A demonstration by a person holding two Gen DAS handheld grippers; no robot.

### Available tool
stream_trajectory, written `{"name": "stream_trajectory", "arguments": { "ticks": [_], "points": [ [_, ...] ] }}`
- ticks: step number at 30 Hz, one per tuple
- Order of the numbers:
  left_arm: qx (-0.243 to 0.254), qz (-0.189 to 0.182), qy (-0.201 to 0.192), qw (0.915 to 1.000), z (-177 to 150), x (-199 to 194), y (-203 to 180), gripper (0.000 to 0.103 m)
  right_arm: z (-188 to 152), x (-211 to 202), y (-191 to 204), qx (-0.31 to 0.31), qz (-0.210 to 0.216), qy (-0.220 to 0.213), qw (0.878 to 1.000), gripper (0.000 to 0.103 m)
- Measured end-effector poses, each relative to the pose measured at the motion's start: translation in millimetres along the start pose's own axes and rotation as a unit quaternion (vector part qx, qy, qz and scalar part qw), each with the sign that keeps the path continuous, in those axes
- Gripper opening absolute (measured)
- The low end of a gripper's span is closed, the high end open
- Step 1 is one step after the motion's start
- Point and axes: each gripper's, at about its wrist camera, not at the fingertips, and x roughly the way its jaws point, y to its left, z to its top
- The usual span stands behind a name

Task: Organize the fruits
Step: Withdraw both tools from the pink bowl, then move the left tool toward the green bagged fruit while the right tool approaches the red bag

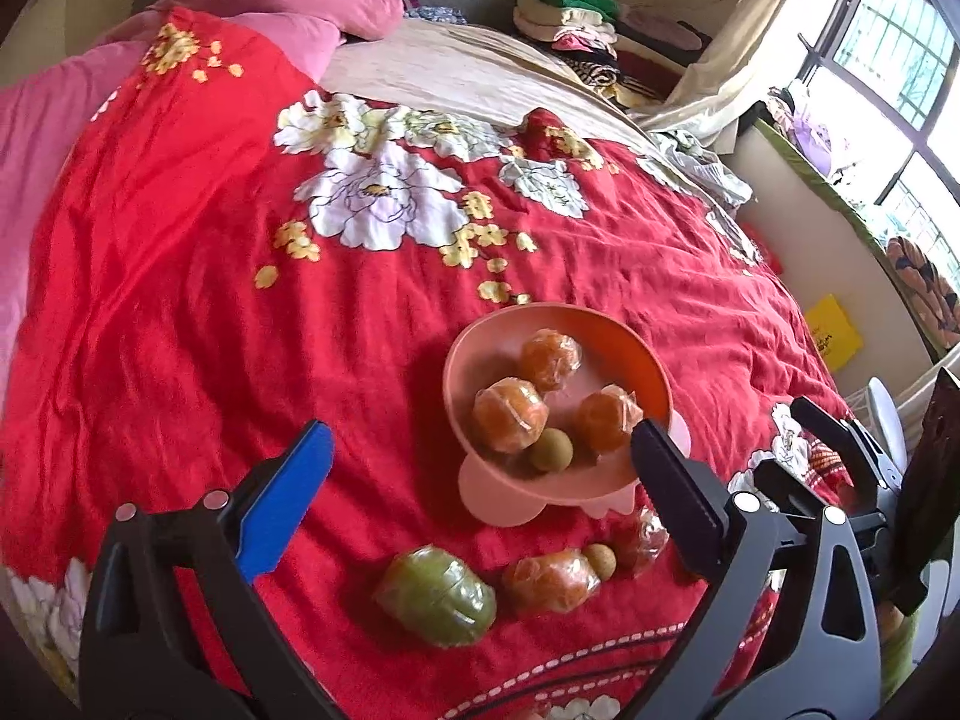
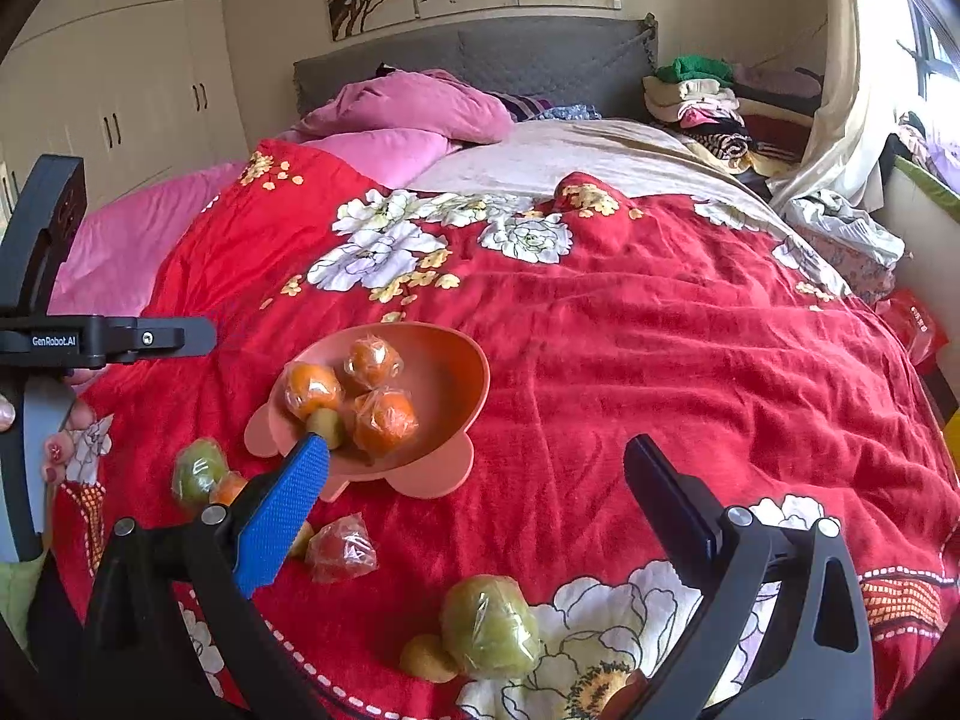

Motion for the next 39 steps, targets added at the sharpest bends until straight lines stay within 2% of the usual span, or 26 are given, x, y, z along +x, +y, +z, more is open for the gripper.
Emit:
{"name": "stream_trajectory", "arguments": {
  "ticks": [12, 19, 39],
  "points": [
    [-0.009, 0.007, -0.008, 0.9999, -13, -15, 10, 0.093, -2, -9, 13, -0.022, 0.002, -0.005, 1.000, 0.099],
    [0.000, 0.029, -0.012, 0.9995, -23, -21, 11, 0.093, -6, -11, 23, -0.035, 0.005, -0.002, 0.999, 0.099],
    [0.021, 0.052, -0.007, 0.9984, -54, -30, 2, 0.093, -24, -12, 47, -0.067, 0.017, 0.020, 0.997, 0.099]
  ]
}}
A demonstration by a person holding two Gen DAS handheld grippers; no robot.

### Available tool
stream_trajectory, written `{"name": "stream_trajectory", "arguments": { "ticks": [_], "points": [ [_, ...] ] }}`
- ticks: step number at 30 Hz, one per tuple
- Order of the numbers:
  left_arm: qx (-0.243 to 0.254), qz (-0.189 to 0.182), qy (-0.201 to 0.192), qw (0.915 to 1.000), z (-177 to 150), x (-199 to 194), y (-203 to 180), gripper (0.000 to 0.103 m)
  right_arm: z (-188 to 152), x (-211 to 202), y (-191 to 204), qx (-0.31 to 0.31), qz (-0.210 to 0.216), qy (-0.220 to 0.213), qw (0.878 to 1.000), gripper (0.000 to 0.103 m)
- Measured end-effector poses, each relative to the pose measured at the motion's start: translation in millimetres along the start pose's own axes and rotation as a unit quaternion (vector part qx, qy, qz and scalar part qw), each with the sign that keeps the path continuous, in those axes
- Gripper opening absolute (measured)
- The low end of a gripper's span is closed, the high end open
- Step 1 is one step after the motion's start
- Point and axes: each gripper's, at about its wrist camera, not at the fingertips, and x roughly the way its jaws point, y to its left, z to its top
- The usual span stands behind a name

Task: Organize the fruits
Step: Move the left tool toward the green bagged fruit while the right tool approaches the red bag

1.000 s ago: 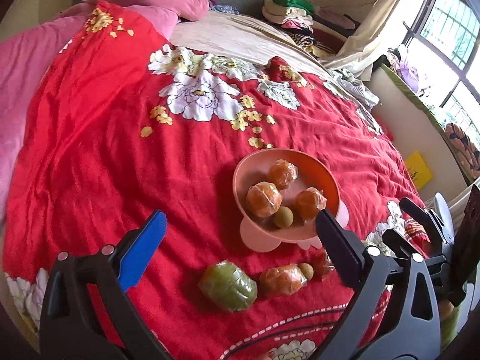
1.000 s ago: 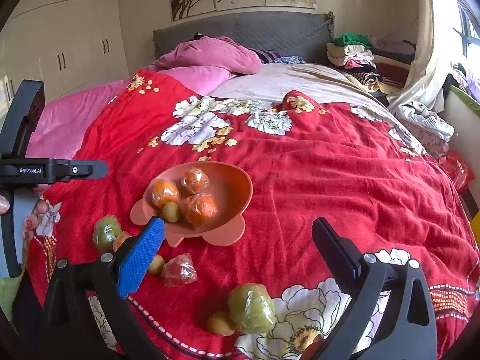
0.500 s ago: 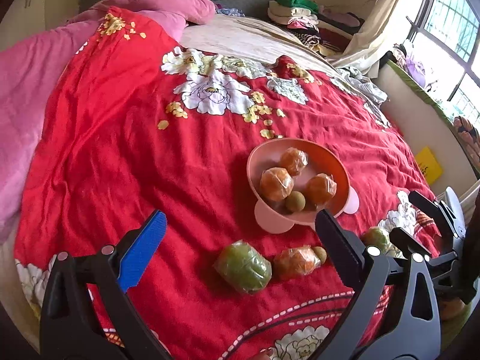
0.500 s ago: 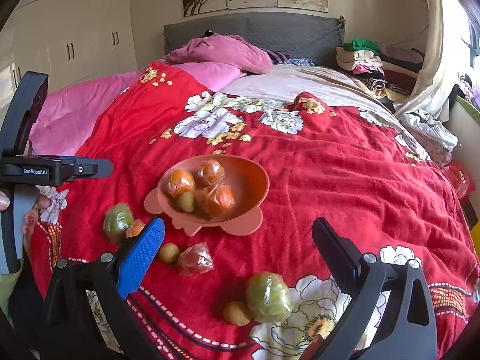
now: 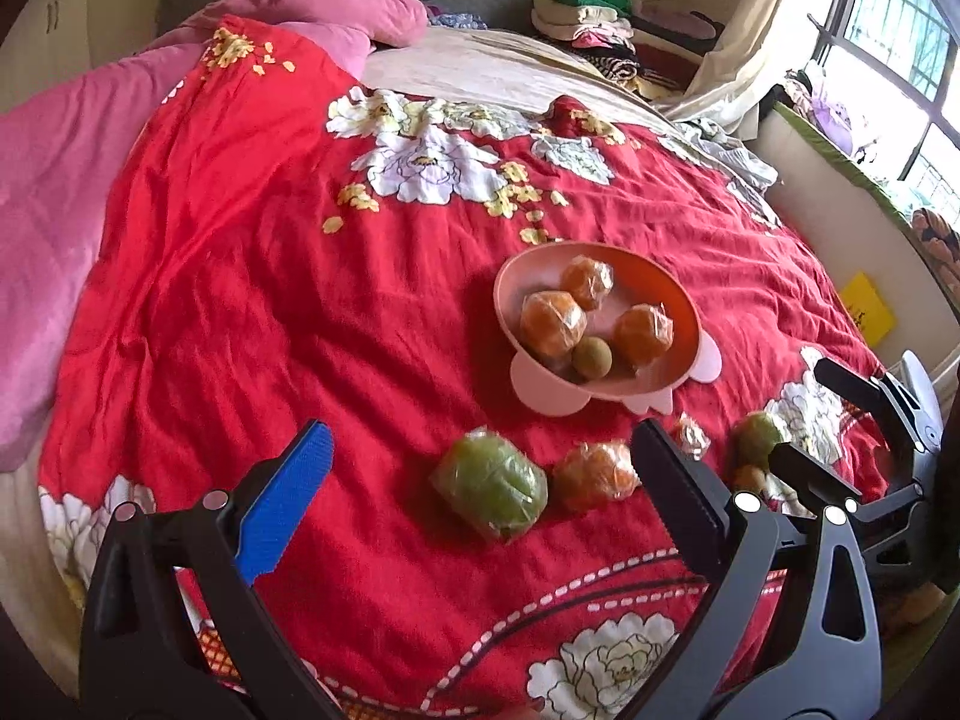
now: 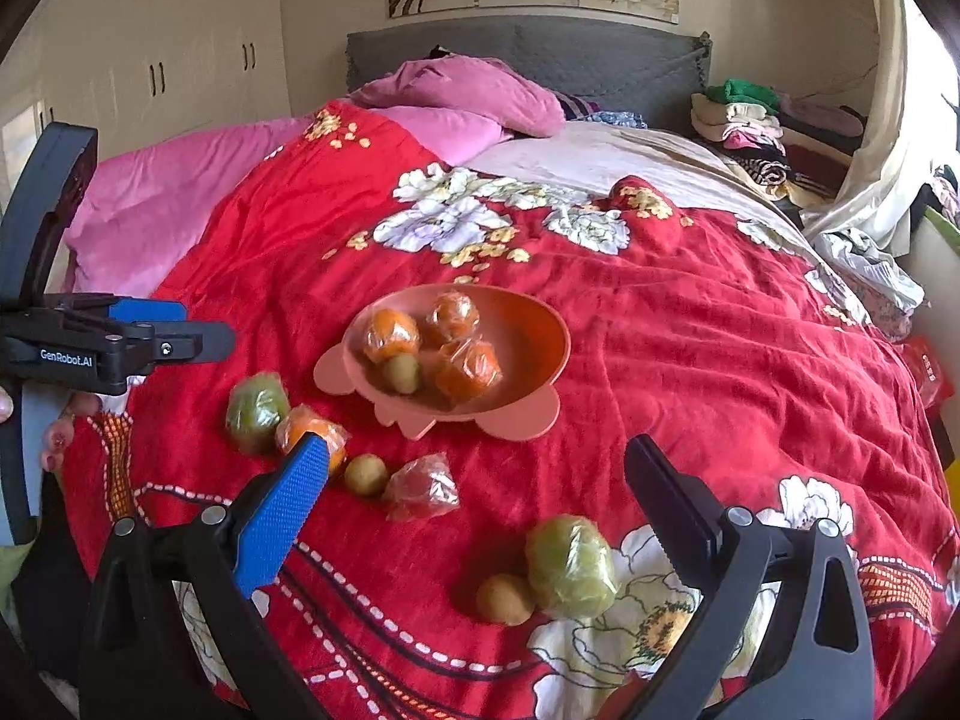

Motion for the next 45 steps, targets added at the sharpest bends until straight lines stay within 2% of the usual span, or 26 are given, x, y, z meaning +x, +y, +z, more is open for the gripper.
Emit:
{"name": "stream_trajectory", "arguments": {
  "ticks": [14, 21, 28, 29, 31, 32, 35, 39, 45],
  "points": [
    [0.018, 0.013, 0.026, 0.9994, -32, 7, 1, 0.093, -14, 8, 18, -0.028, 0.015, 0.026, 0.999, 0.099],
    [0.033, 0.035, 0.035, 0.9982, -48, 14, 5, 0.093, -23, 21, 24, -0.048, 0.016, 0.048, 0.998, 0.099],
    [0.029, 0.027, 0.038, 0.9985, -53, 22, 8, 0.093, -27, 37, 26, -0.066, 0.017, 0.058, 0.996, 0.097],
    [0.030, 0.026, 0.036, 0.9985, -53, 24, 7, 0.091, -27, 39, 26, -0.067, 0.017, 0.059, 0.996, 0.096],
    [0.037, 0.023, 0.032, 0.9986, -52, 25, 4, 0.086, -27, 44, 24, -0.072, 0.016, 0.060, 0.996, 0.087],
    [0.039, 0.020, 0.030, 0.9986, -51, 26, 2, 0.084, -27, 48, 23, -0.073, 0.016, 0.066, 0.995, 0.079],
    [0.038, 0.013, 0.031, 0.9987, -49, 30, 0, 0.075, -27, 55, 21, -0.076, 0.017, 0.070, 0.995, 0.070],
    [0.044, 0.010, 0.032, 0.9985, -46, 35, -4, 0.066, -24, 61, 22, -0.080, 0.030, 0.074, 0.994, 0.053],
    [0.040, 0.007, 0.031, 0.9987, -42, 40, -3, 0.063, -20, 69, 22, -0.083, 0.038, 0.075, 0.993, 0.050]
  ]
}}
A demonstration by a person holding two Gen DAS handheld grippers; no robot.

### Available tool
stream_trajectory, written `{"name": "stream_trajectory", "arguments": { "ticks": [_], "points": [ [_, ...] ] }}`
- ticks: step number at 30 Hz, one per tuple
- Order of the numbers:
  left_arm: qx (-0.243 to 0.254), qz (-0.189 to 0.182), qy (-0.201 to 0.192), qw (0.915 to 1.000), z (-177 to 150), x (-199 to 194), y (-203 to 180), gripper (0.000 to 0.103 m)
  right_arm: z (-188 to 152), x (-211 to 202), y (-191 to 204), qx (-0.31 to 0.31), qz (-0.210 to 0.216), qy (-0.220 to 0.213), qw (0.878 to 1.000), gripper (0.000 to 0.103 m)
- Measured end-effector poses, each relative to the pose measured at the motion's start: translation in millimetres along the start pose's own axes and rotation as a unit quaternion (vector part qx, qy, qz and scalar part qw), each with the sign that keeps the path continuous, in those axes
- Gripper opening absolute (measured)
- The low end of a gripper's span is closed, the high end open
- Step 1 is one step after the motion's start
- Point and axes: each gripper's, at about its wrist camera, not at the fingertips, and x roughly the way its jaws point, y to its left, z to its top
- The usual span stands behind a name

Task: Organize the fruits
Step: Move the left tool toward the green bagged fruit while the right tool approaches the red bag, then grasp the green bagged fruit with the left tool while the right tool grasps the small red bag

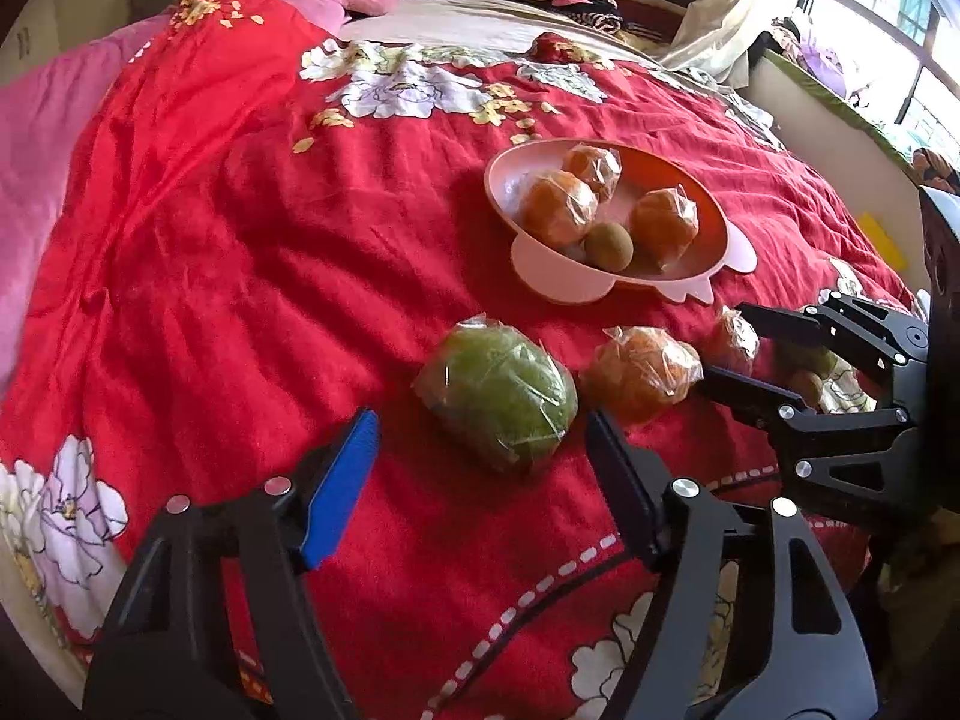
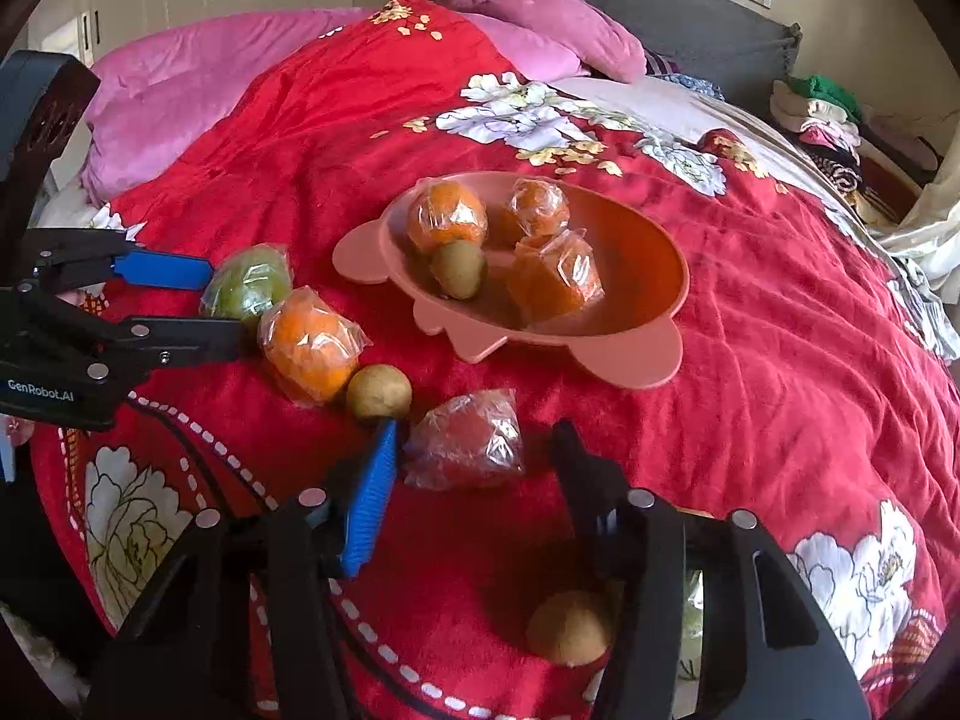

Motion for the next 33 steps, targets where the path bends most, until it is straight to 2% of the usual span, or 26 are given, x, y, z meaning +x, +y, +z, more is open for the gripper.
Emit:
{"name": "stream_trajectory", "arguments": {
  "ticks": [5, 9, 21, 33],
  "points": [
    [-0.006, -0.004, -0.001, 1.0000, 3, 3, 3, 0.062, 2, 1, -1, -0.003, 0.008, -0.003, 1.000, 0.040],
    [-0.007, -0.006, -0.001, 1.0000, 5, 6, 3, 0.060, 1, 0, -1, -0.001, 0.013, -0.008, 1.000, 0.036],
    [0.000, -0.014, 0.006, 0.9999, 12, 21, -2, 0.046, 1, -7, -10, 0.032, 0.038, -0.021, 0.999, 0.035],
    [-0.017, -0.035, 0.006, 0.9992, 13, 6, 5, 0.045, -1, -17, -15, 0.053, 0.050, -0.027, 0.997, 0.035]
  ]
}}
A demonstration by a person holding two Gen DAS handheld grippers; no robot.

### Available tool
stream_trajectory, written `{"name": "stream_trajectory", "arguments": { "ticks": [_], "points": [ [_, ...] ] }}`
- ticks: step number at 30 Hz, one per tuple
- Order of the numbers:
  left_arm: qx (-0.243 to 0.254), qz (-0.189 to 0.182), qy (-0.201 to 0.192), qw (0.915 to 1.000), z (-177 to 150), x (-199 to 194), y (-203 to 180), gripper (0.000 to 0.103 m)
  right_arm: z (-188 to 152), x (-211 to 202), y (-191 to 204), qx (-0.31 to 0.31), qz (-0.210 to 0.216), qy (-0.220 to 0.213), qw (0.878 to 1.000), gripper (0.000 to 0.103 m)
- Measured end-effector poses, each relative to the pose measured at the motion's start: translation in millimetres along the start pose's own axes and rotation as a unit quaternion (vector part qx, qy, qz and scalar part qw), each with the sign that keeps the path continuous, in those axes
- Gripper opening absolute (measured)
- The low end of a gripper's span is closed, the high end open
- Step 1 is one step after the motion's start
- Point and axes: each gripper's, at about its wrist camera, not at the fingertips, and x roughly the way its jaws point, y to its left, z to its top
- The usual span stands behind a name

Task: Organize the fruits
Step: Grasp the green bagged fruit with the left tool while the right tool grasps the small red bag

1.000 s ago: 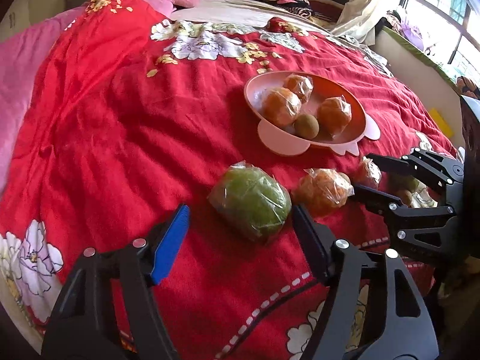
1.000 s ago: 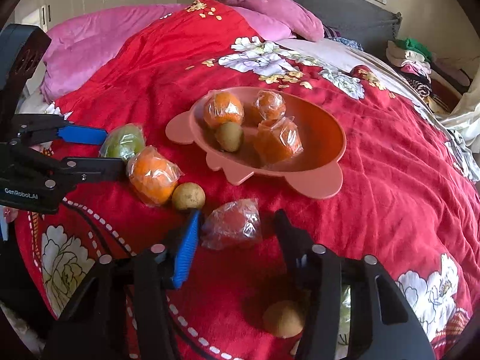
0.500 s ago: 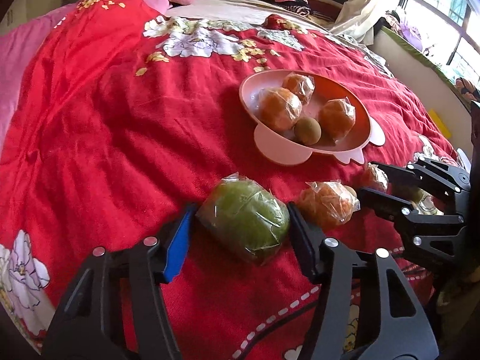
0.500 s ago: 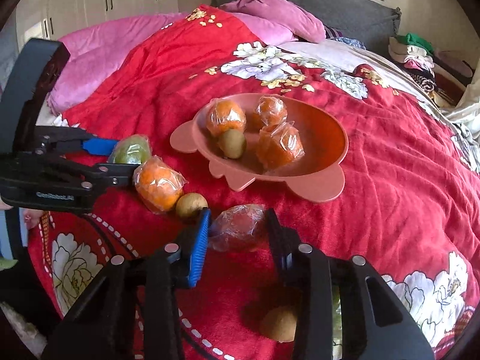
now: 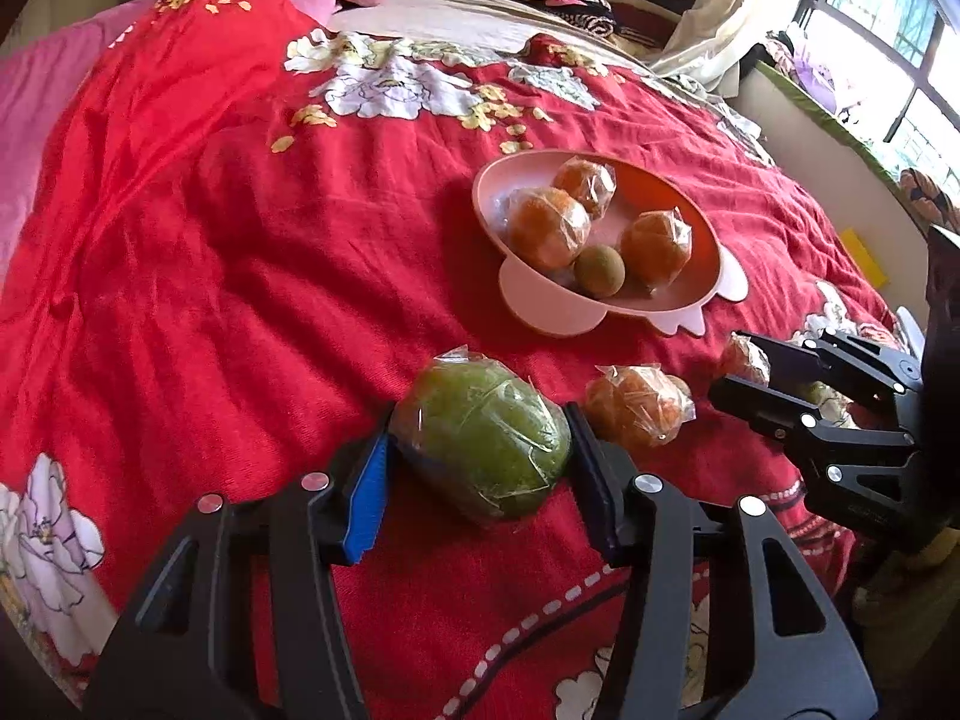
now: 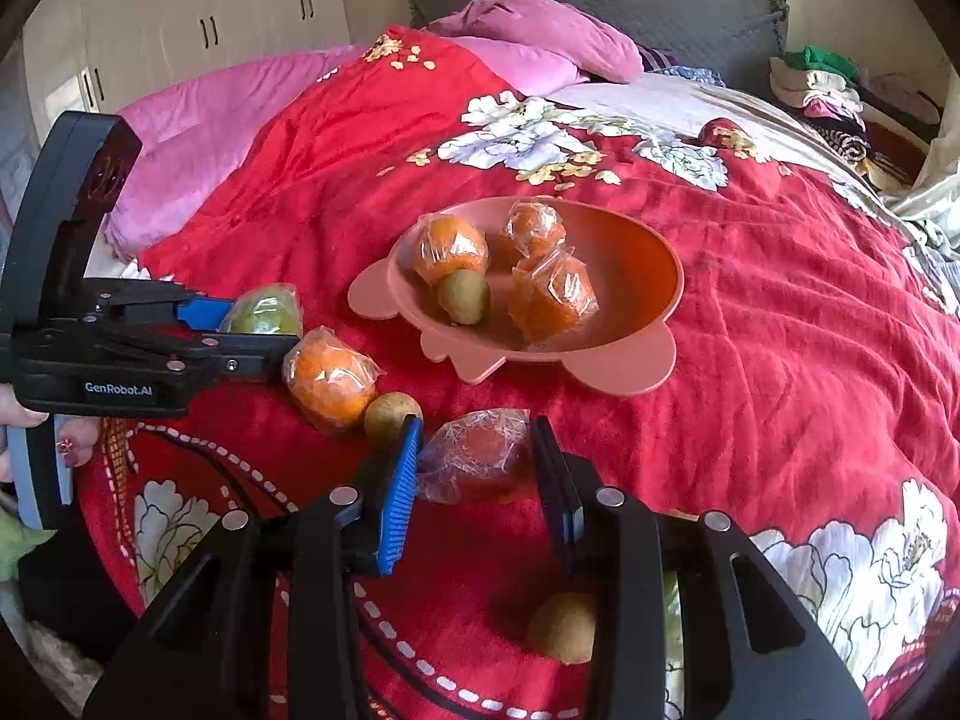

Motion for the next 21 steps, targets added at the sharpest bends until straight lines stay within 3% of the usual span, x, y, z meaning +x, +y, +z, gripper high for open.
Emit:
{"name": "stream_trajectory", "arguments": {
  "ticks": [21],
  "points": [
    [0.007, -0.019, -0.026, 0.9995, 25, -17, -17, 0.045, 17, -30, -21, 0.020, -0.023, -0.041, 0.999, 0.035]
  ]
}}
